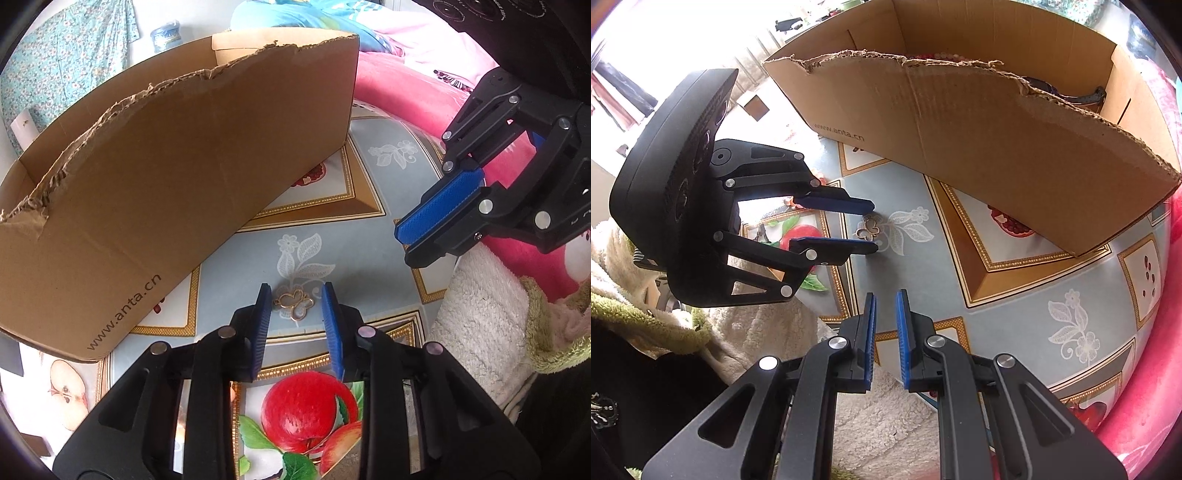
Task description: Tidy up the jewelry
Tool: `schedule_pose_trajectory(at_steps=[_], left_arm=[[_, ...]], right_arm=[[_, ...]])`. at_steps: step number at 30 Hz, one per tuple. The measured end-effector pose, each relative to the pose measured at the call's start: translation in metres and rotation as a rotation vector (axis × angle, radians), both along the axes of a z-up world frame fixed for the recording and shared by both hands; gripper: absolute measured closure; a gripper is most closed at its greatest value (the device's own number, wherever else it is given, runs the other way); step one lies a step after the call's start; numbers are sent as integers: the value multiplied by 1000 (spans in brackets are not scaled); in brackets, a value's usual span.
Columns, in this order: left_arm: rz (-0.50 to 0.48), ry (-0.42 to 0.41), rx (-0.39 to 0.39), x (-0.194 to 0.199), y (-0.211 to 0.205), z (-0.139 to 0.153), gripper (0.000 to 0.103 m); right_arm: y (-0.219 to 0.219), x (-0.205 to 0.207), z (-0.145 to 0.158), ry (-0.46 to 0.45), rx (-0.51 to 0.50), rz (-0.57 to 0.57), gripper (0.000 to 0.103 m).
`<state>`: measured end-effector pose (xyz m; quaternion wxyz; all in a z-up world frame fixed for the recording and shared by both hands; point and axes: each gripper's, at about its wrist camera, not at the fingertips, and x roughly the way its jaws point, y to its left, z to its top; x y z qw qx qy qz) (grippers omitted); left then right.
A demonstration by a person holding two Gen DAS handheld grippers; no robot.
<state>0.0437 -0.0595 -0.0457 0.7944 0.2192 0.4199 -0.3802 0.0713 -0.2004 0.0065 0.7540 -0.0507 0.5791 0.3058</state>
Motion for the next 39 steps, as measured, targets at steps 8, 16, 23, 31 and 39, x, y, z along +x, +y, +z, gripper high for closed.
schedule_pose_trajectory(at_steps=[8, 16, 23, 31, 39], left_arm=[[-41, 13, 20, 2, -4, 0, 82], [-34, 19, 27, 4, -8, 0, 84], [-30, 15, 31, 4, -7, -1, 84], [-27, 17, 27, 3, -7, 0, 84], [-20, 21, 25, 5, -4, 2, 96]], right_arm=[[2, 2, -5, 9, 3, 5, 91], [2, 3, -5, 9, 3, 6, 91], [2, 4, -5, 11, 5, 5, 91], [1, 5, -5, 10, 3, 5, 91], [0, 6, -5, 8, 2, 6, 91]])
